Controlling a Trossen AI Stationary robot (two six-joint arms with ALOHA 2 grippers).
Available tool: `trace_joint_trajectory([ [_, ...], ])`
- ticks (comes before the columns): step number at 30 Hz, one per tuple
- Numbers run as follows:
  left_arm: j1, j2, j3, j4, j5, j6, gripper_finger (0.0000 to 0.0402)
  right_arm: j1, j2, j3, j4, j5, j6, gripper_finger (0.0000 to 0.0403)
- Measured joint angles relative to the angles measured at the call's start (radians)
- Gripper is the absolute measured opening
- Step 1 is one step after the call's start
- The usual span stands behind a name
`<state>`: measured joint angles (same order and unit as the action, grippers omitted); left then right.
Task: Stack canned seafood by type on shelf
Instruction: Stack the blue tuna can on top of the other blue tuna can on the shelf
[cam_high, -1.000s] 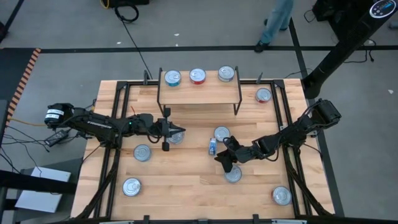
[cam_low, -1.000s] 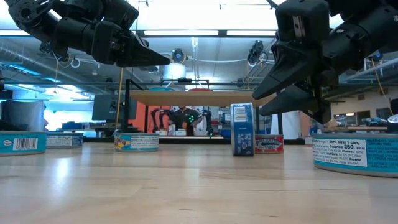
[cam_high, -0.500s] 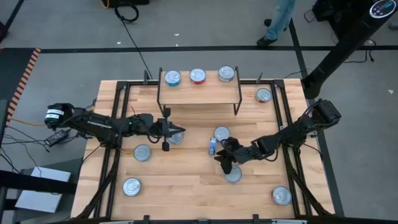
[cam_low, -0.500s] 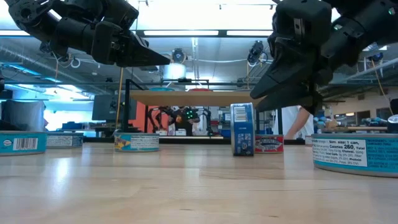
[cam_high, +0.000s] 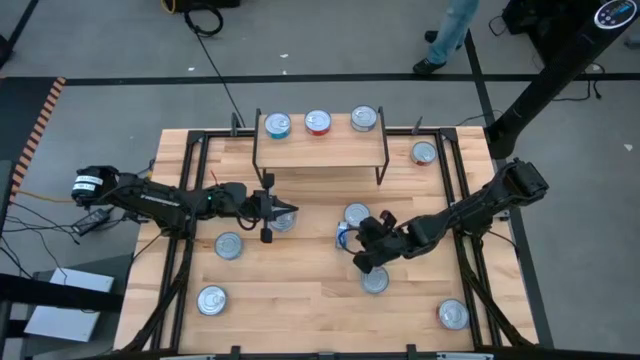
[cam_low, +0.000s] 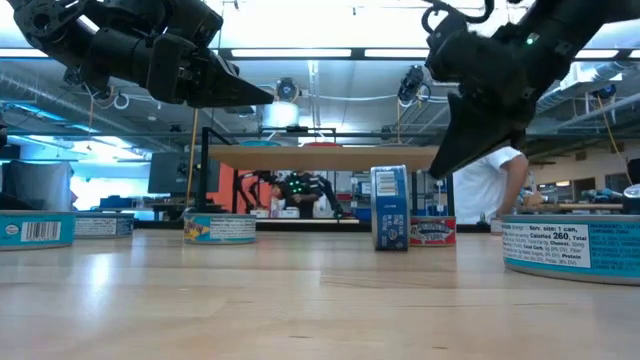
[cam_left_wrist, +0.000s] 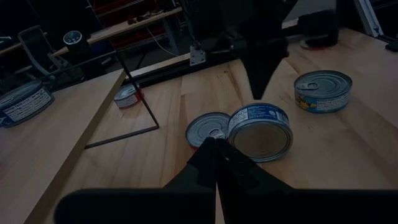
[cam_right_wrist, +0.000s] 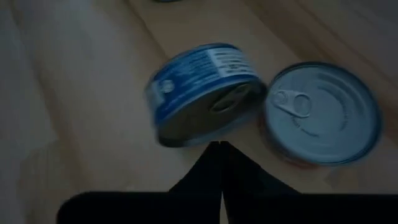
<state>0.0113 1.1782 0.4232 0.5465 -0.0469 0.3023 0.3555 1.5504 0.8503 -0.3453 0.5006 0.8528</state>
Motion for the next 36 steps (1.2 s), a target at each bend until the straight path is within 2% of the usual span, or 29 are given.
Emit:
trace_joint_trajectory([
  [5, 0.0, 0.0, 0.0, 0.0, 0.0, 0.0, 0.0005, -0.038, 0.001, -0.037, 0.073, 0.004, -0.04, 0.0014],
  [15, 0.0, 0.0, 0.0, 0.0, 0.0, 0.0, 0.0005, -0.112, 0.002, -0.093, 0.271, -0.057, -0.174, 0.0007],
  [27, 0.0, 0.0, 0.0, 0.0, 0.0, 0.0, 0.0005, -0.168, 0.002, -0.104, 0.384, -0.083, -0.308, 0.0009],
  [31, 0.0, 0.0, 0.0, 0.0, 0.0, 0.0, 0.0005, -0.176, -0.004, -0.075, 0.329, -0.077, -0.31, 0.0012],
  [36, 0.0, 0.0, 0.0, 0.0, 0.0, 0.0, 0.0005, -0.16, -0.007, 0.059, 0.096, -0.036, -0.292, 0.0044],
])
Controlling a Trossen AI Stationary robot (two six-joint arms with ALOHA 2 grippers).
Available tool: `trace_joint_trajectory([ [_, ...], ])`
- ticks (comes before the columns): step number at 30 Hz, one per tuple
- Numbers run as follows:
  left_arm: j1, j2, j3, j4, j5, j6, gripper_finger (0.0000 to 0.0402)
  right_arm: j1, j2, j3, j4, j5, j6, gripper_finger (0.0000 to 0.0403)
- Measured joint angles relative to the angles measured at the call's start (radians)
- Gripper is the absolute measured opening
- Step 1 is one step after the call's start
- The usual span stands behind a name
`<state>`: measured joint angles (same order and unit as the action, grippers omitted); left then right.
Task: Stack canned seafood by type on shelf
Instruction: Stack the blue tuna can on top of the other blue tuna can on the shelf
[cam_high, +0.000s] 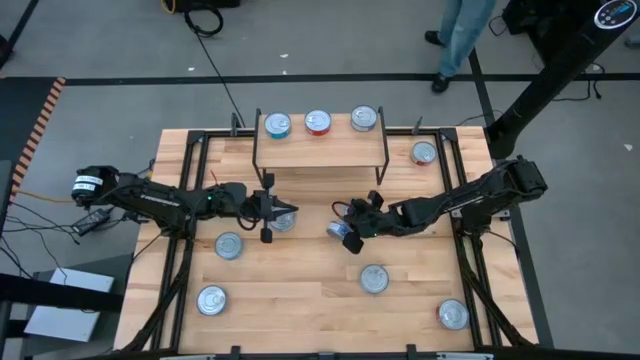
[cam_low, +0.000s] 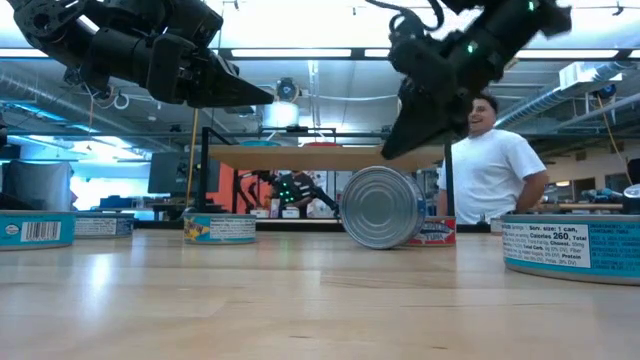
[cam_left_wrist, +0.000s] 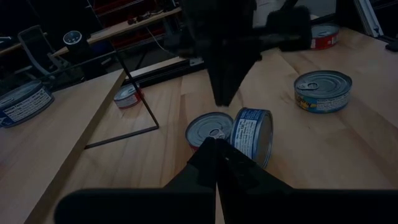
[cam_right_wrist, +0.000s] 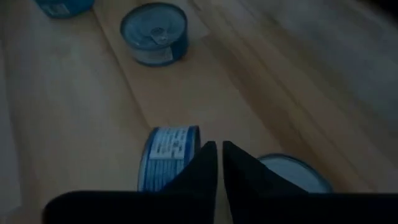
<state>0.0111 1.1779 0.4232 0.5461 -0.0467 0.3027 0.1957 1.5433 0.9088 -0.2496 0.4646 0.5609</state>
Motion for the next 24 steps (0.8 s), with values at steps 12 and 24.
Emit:
trace_joint_trajectory([
  [12, 0.0, 0.0, 0.001, -0.002, 0.0, 0.001, 0.0005, 0.122, 0.034, 0.157, -0.15, 0.058, 0.062, 0.0187],
  [24, 0.0, 0.0, 0.001, -0.006, 0.0, 0.0, 0.0005, 0.125, 0.142, 0.157, -0.19, 0.077, 0.098, 0.028],
])
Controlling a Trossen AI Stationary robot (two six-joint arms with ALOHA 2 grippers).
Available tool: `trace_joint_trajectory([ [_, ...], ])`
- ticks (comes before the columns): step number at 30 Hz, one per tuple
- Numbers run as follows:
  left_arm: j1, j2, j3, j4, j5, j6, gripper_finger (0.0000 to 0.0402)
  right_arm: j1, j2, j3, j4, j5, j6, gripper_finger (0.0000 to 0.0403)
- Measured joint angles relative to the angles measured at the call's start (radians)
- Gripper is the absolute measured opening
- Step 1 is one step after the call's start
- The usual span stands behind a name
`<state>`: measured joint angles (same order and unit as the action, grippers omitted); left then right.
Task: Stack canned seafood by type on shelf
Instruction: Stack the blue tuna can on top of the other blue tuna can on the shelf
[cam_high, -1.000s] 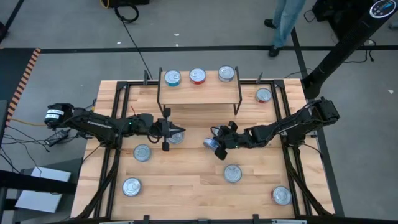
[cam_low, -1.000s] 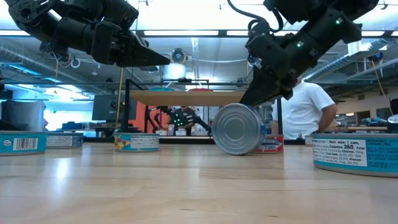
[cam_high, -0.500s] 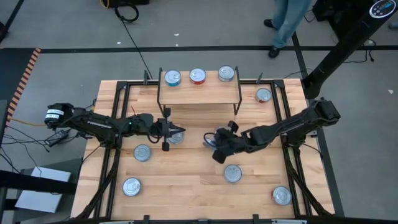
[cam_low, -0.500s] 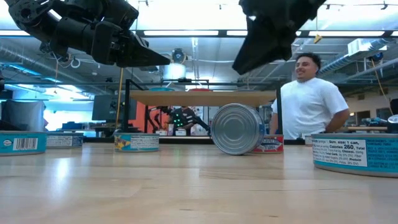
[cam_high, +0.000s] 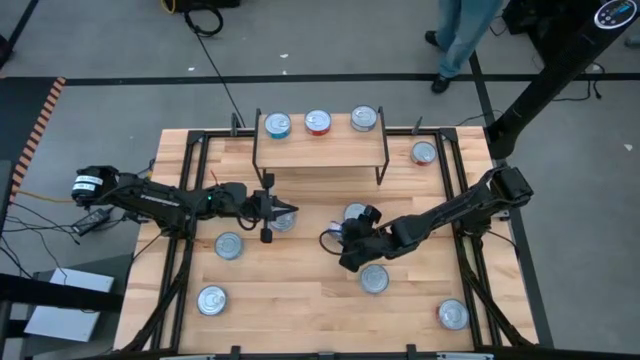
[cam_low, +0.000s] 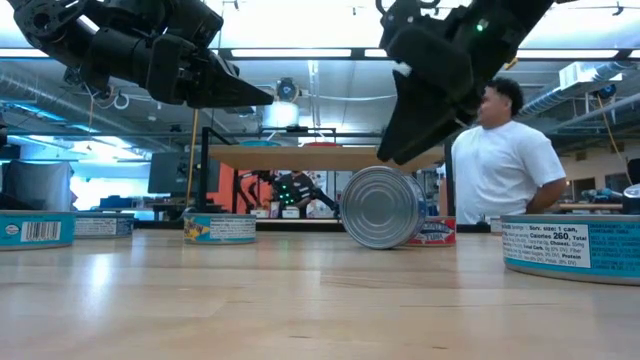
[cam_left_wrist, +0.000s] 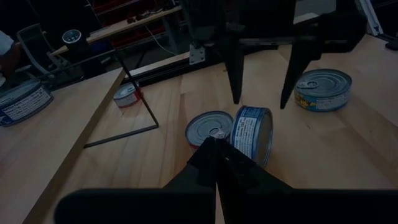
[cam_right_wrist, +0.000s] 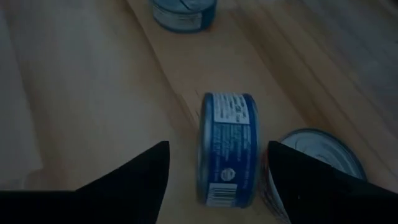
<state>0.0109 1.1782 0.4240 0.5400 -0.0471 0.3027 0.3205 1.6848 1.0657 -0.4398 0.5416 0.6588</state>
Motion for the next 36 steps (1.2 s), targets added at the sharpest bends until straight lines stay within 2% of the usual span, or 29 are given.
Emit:
trace_joint_trajectory([
  [6, 0.0, 0.0, 0.0, 0.0, 0.0, 0.0, 0.0005, -0.011, 0.011, 0.0, -0.009, 0.008, 0.011, 0.0277],
  [13, 0.0, 0.0, 0.0, -0.002, 0.0, 0.0, 0.0005, -0.025, 0.044, -0.002, 0.007, -0.033, -0.004, 0.0253],
  [25, 0.0, 0.0, 0.0, -0.011, 0.0, 0.001, 0.0005, -0.045, 0.047, -0.001, 0.021, -0.094, -0.022, 0.0147],
  [31, 0.0, 0.0, 0.0, -0.012, 0.0, 0.001, 0.0005, -0.055, 0.047, 0.001, 0.017, -0.096, -0.035, 0.0154],
  [36, 0.0, 0.0, 0.0, -0.012, 0.0, 0.002, 0.0005, -0.05, 0.047, 0.073, -0.077, -0.106, -0.065, 0.0153],
])
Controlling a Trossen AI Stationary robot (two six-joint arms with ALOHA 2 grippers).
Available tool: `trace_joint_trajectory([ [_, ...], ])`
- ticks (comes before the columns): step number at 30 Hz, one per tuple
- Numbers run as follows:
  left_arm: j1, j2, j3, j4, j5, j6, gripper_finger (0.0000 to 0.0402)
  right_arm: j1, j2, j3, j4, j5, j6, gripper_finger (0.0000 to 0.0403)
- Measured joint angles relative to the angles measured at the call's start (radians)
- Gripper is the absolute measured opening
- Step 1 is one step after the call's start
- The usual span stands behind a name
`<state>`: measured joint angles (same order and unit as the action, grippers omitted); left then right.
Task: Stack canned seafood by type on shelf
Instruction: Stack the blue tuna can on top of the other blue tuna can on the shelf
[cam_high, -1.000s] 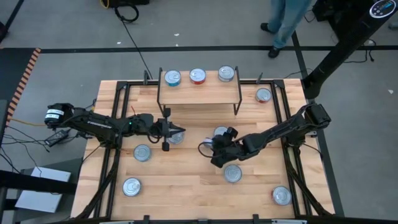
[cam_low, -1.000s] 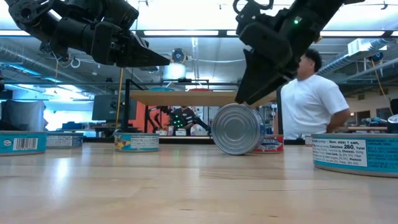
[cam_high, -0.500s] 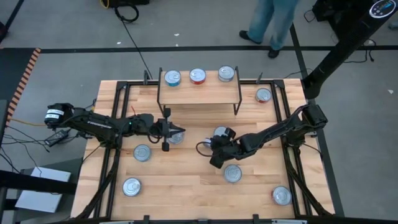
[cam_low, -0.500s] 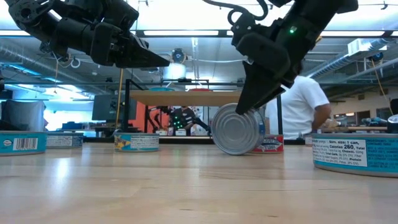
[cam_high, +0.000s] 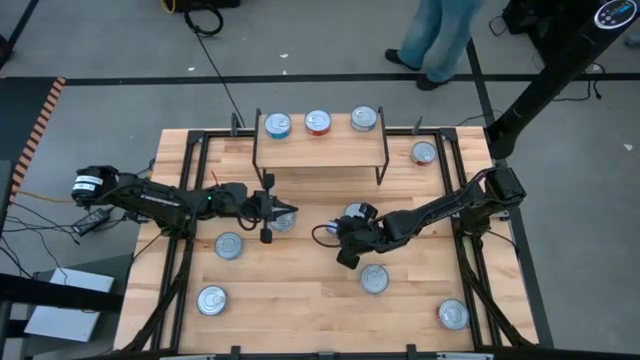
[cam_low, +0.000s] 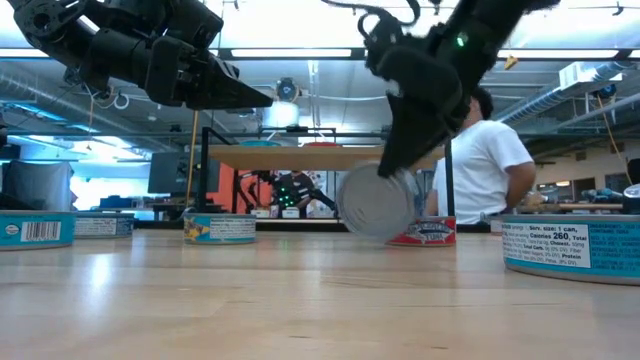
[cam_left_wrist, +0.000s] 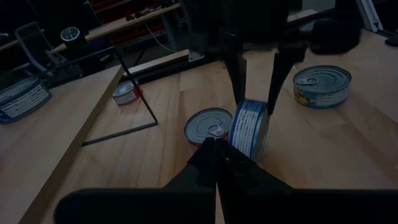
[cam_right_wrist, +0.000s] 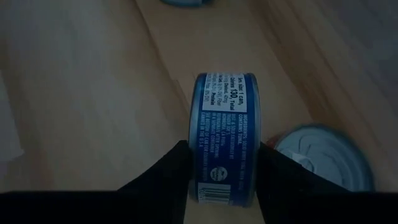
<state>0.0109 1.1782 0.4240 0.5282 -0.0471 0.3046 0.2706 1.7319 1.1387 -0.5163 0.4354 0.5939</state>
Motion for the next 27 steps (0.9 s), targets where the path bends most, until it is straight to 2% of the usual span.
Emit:
trace_joint_trajectory([
  [7, 0.0, 0.0, 0.0, 0.0, 0.0, 0.0, 0.0005, 0.031, 0.0, 0.197, -0.241, 0.095, -0.088, 0.0152],
  [14, 0.0, 0.0, 0.0, 0.0, 0.0, 0.001, 0.0005, 0.025, 0.0, 0.389, -0.492, 0.255, -0.21, 0.0152],
  [21, 0.0, 0.0, 0.0, 0.0, 0.0, 0.001, 0.0005, -0.043, -0.001, 0.519, -0.648, 0.434, -0.353, 0.0152],
  [27, 0.0, 0.0, 0.0, 0.0, 0.0, 0.001, 0.0005, -0.149, -0.001, 0.555, -0.687, 0.546, -0.521, 0.0152],
])
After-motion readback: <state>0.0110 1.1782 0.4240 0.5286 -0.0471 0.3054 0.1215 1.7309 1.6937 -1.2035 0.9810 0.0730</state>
